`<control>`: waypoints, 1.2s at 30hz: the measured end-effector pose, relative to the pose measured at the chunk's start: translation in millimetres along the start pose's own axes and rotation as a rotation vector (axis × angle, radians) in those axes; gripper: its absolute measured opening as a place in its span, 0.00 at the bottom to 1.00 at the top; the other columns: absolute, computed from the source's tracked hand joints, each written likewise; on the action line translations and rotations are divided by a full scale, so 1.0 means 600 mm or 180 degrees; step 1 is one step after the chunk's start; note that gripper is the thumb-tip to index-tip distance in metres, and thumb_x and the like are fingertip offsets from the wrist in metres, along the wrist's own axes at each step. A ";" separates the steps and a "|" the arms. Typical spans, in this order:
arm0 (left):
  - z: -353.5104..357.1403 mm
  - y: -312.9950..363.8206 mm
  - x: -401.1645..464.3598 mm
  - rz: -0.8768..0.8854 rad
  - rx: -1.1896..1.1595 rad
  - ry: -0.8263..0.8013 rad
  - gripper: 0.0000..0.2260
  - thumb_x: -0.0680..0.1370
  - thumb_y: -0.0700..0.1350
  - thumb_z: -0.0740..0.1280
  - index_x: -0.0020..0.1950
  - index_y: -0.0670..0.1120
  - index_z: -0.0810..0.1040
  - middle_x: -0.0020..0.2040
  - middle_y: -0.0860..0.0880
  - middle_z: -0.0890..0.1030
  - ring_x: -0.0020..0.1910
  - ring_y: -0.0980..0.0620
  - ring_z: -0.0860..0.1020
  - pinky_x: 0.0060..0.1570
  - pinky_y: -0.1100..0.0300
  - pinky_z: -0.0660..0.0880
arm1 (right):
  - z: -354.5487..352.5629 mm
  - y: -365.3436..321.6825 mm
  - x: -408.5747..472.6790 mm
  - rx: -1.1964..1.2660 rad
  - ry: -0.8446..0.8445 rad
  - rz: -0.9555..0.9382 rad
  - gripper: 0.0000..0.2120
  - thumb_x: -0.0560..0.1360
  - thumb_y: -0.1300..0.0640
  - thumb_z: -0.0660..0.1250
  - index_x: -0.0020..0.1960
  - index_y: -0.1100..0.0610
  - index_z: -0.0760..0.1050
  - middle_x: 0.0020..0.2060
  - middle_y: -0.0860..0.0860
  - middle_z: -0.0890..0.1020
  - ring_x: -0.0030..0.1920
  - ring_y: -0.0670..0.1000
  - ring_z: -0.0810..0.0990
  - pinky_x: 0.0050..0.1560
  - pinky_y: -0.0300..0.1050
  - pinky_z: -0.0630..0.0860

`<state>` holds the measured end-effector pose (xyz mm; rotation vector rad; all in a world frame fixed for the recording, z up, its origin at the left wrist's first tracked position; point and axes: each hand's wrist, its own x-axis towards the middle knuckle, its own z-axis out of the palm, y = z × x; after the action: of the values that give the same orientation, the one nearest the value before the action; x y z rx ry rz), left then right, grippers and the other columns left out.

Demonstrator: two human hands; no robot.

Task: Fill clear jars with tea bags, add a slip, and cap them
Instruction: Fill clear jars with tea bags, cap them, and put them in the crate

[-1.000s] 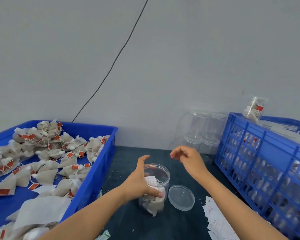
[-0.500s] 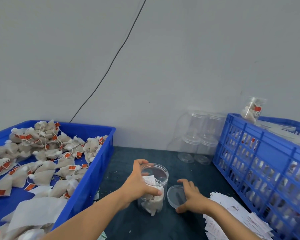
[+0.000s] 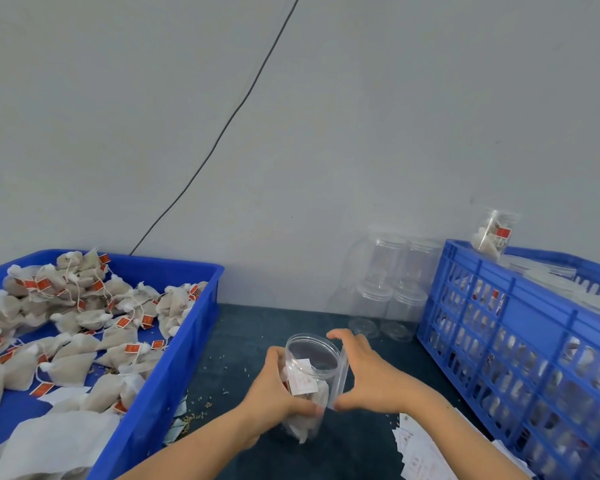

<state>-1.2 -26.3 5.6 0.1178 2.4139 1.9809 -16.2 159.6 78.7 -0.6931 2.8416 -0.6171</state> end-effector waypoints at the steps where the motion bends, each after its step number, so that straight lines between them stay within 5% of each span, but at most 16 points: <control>1: 0.002 0.005 -0.001 0.0064 -0.0087 0.0040 0.33 0.58 0.41 0.82 0.56 0.51 0.66 0.53 0.51 0.80 0.51 0.56 0.80 0.42 0.68 0.76 | -0.005 -0.001 -0.001 0.0174 0.0087 -0.0045 0.42 0.67 0.52 0.73 0.71 0.41 0.49 0.60 0.49 0.62 0.47 0.47 0.70 0.44 0.38 0.71; 5: 0.000 0.026 -0.002 0.0286 -0.0496 0.0239 0.36 0.57 0.44 0.81 0.59 0.51 0.68 0.54 0.51 0.81 0.51 0.56 0.81 0.46 0.63 0.79 | -0.023 -0.002 -0.002 0.1101 0.0396 -0.0160 0.40 0.70 0.54 0.73 0.71 0.40 0.52 0.64 0.47 0.62 0.60 0.45 0.72 0.53 0.37 0.74; 11: -0.004 0.041 -0.007 0.0456 -0.0685 0.0392 0.36 0.57 0.47 0.82 0.61 0.56 0.68 0.51 0.58 0.82 0.50 0.61 0.81 0.49 0.65 0.78 | -0.032 -0.021 0.002 0.2124 0.0837 -0.0436 0.26 0.75 0.56 0.70 0.66 0.43 0.61 0.59 0.47 0.68 0.58 0.47 0.76 0.50 0.44 0.81; 17: -0.003 0.048 -0.013 0.0534 -0.0677 0.0412 0.35 0.61 0.44 0.82 0.62 0.56 0.69 0.53 0.56 0.82 0.51 0.60 0.81 0.47 0.67 0.77 | -0.032 -0.041 0.012 0.2008 0.1119 -0.0636 0.23 0.76 0.47 0.67 0.68 0.38 0.62 0.61 0.42 0.66 0.64 0.43 0.68 0.65 0.44 0.69; 22: 0.003 0.051 -0.020 0.0617 -0.0139 0.0427 0.37 0.55 0.56 0.80 0.60 0.62 0.68 0.53 0.59 0.81 0.52 0.60 0.80 0.54 0.59 0.78 | -0.020 -0.052 0.016 0.1448 0.0977 -0.0721 0.19 0.78 0.46 0.64 0.65 0.32 0.63 0.58 0.42 0.64 0.61 0.36 0.66 0.53 0.26 0.67; 29: -0.017 0.065 -0.025 0.1102 0.0676 0.0757 0.38 0.54 0.60 0.79 0.62 0.65 0.70 0.55 0.64 0.78 0.54 0.63 0.78 0.53 0.66 0.76 | -0.017 -0.059 0.010 0.0914 0.1101 -0.0581 0.28 0.71 0.33 0.64 0.67 0.29 0.58 0.59 0.37 0.64 0.58 0.35 0.69 0.47 0.29 0.69; 33: -0.013 0.073 -0.029 0.0802 -0.0300 0.0711 0.31 0.62 0.63 0.77 0.60 0.60 0.69 0.60 0.54 0.75 0.53 0.60 0.78 0.48 0.63 0.77 | -0.028 -0.060 0.011 0.1420 0.1455 -0.0509 0.25 0.72 0.40 0.68 0.67 0.35 0.66 0.58 0.43 0.69 0.56 0.35 0.70 0.50 0.31 0.70; 36: -0.013 0.081 -0.029 -0.0017 -0.1428 0.0707 0.23 0.71 0.68 0.57 0.59 0.56 0.71 0.56 0.51 0.81 0.52 0.52 0.81 0.42 0.61 0.76 | -0.035 -0.061 0.005 0.1861 0.1646 -0.0601 0.25 0.69 0.39 0.68 0.64 0.46 0.73 0.53 0.57 0.72 0.51 0.37 0.75 0.49 0.35 0.75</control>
<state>17.8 -25.8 54.2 -0.1214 1.9979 2.5922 -8.7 136.0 113.3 -0.7726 2.7689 -1.7881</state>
